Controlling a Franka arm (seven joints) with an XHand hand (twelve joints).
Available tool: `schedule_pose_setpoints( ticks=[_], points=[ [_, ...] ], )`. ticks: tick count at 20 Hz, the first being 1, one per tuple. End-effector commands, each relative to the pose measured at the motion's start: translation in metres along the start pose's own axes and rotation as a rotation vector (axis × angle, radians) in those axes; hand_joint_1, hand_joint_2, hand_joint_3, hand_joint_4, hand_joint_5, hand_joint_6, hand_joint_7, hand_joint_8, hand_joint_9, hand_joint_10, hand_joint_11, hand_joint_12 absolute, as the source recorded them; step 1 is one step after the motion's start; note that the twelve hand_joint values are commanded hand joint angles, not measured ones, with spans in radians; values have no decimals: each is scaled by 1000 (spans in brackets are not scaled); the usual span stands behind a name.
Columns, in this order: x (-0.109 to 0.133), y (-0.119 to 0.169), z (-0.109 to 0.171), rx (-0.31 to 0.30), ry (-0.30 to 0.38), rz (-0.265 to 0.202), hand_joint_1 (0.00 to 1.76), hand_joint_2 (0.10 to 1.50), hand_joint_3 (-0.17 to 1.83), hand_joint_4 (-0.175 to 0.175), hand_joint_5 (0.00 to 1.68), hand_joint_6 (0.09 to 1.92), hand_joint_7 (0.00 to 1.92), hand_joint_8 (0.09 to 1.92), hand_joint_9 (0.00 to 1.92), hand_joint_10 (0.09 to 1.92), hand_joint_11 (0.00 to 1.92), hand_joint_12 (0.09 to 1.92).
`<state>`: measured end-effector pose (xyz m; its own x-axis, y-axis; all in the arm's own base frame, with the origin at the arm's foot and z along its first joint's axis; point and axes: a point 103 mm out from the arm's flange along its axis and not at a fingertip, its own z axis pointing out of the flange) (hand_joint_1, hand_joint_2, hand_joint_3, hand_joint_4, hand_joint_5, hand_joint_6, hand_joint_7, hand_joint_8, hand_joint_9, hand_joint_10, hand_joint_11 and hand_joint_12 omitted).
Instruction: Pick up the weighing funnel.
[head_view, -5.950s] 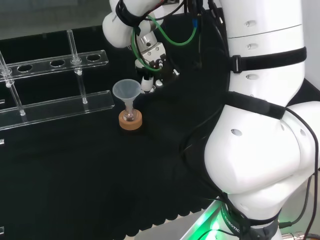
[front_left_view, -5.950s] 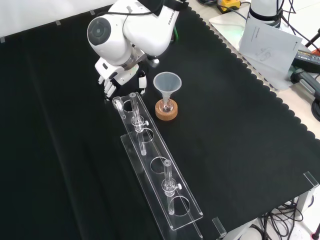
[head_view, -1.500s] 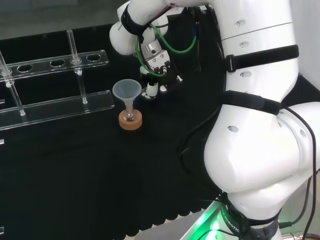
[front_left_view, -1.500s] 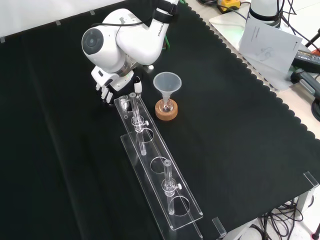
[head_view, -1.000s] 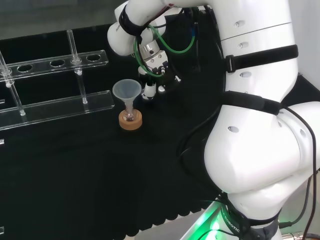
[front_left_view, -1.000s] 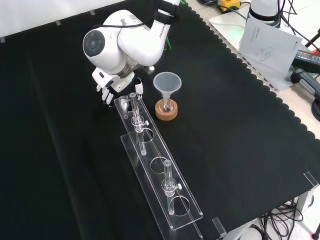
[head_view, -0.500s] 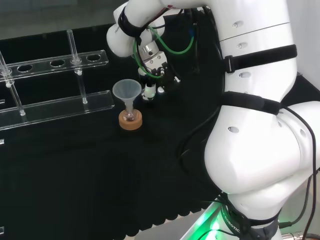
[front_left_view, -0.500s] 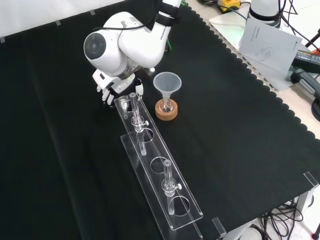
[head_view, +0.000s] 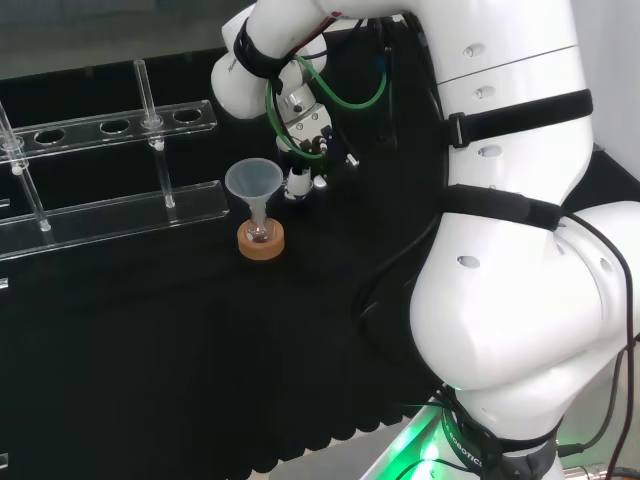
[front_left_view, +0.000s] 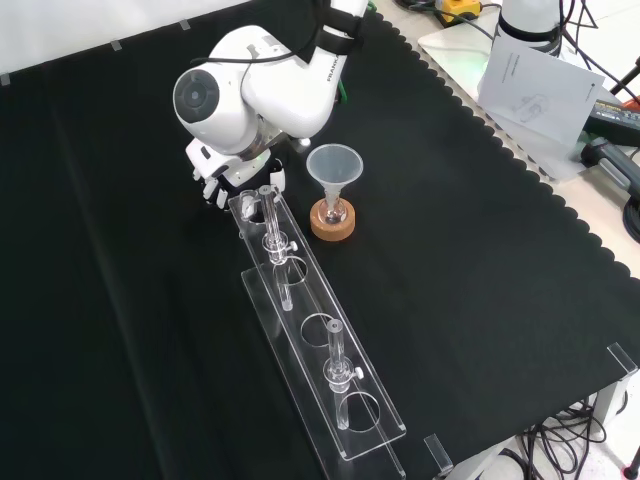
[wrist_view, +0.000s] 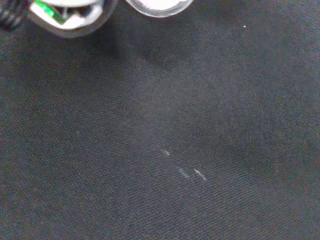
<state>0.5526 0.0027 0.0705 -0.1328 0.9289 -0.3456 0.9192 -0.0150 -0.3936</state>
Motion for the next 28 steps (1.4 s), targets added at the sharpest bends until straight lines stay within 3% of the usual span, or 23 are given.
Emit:
schedule_pose_setpoints(
  ticks=[1, 11, 28],
  points=[
    [-14, -9, -14, -21, -11, 30, 1093, 714, 627, 175, 1172, 837, 627, 666, 924, 462, 587, 1252],
    [-51, -45, -55, -63, -4, 72, 1096, 711, 624, 175, 1179, 825, 622, 671, 934, 447, 635, 1208],
    [-103, -138, -107, -127, 39, 116, 1097, 713, 617, 175, 1181, 818, 632, 674, 936, 431, 660, 1171]
  ],
)
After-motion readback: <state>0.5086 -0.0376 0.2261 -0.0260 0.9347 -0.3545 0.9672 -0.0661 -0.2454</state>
